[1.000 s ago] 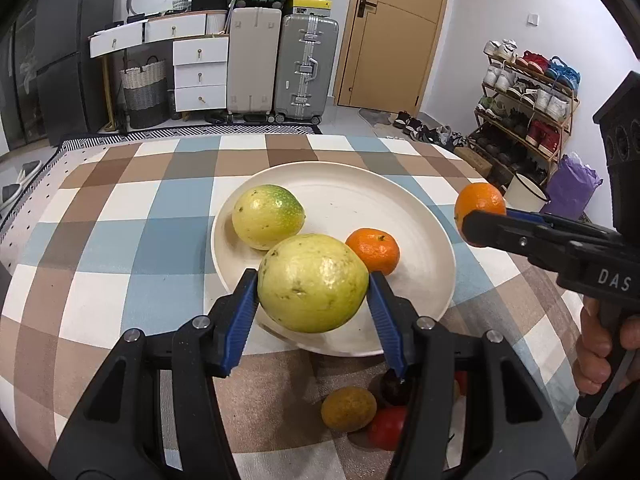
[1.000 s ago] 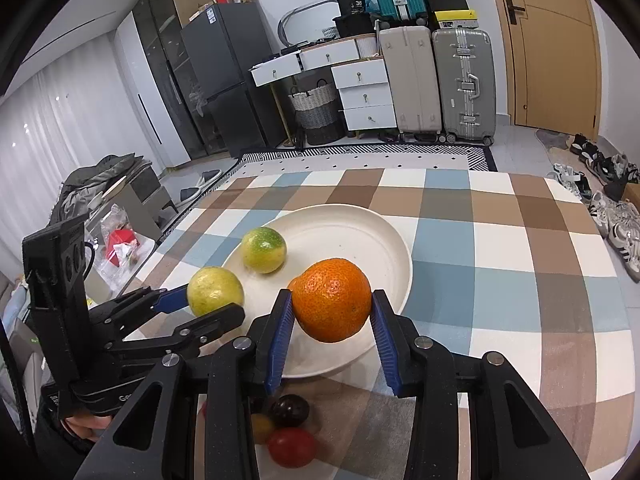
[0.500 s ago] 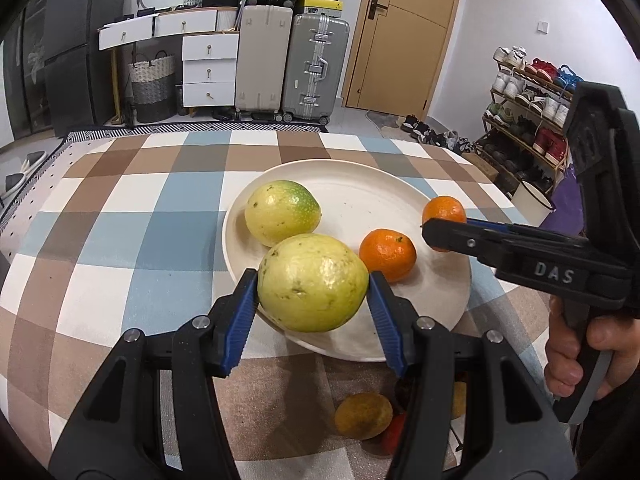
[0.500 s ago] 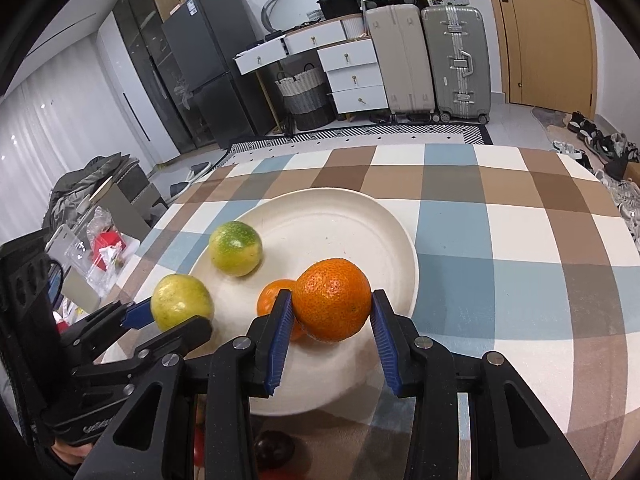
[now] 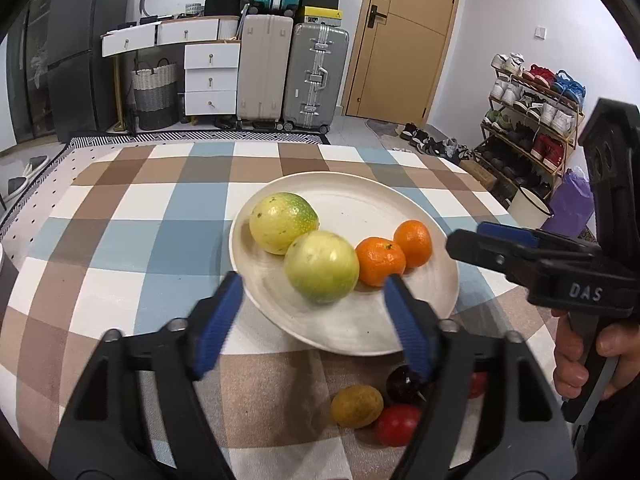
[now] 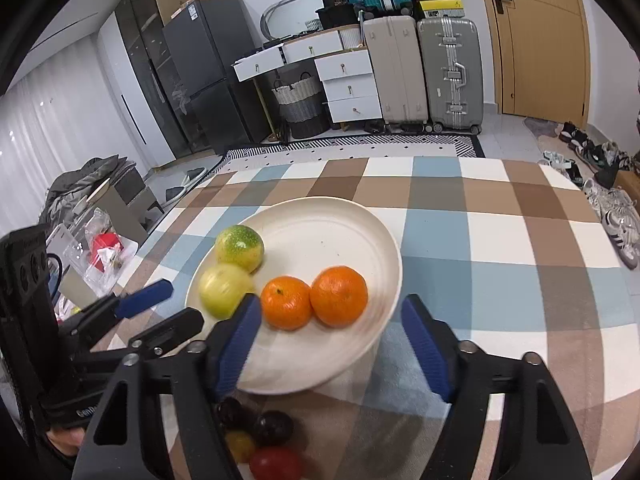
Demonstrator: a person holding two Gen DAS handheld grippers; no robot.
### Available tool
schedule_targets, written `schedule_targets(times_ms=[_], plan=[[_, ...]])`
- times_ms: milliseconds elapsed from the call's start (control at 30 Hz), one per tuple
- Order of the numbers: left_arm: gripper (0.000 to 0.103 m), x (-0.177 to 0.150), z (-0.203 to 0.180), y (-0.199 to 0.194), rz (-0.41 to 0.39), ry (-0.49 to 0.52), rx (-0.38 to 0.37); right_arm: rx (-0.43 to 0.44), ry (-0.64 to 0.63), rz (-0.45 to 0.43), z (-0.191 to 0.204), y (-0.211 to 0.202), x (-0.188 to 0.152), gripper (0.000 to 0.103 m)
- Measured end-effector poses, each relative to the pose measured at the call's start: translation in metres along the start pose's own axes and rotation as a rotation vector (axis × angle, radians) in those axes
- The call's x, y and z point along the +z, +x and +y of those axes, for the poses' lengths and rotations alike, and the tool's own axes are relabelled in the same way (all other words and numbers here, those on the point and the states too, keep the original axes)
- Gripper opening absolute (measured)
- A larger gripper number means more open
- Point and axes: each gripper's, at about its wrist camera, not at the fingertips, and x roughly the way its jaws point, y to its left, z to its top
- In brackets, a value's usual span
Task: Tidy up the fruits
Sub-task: 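Carry the yellow fruit and orange onto the plate and release both, then move both tools back toward the remaining small fruits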
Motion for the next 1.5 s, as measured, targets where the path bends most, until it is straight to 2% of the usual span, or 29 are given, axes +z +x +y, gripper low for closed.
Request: schedule_targets(times_ms=[100,200,333,767,900,1500], plan=[[0.088,-0.001,0.000,-0.008,-0.001,0.004,0.009,-0.013,-0.012,-0.003,0.000,-0.013,-0.008,0.092],[0.103,-0.005,0.000,-0.017,0.002,0.005,0.035,-0.040,-0.022,0.001,0.001,-0.024,-0.015,0.100],[0.102,-0.012,-0.001,-0.032,0.006,0.009,0.018,-0.070,-0.029,0.012,0.004,-0.034,-0.023,0.103],[0.102,-0.039,0.005,-0.065,0.015,0.020,0.085,-0.067,-0.032,0.034,0.017,-0.057,-0.050,0.103],[0.102,-0.045,0.005,-0.076,0.009,0.011,0.076,-0.067,-0.038,0.049,0.018,-0.059,-0.059,0.103],[0.102,-0.066,-0.011,-0.073,0.081,0.034,0.069,-0.069,-0.084,0.150,0.025,-0.045,-0.090,0.103]])
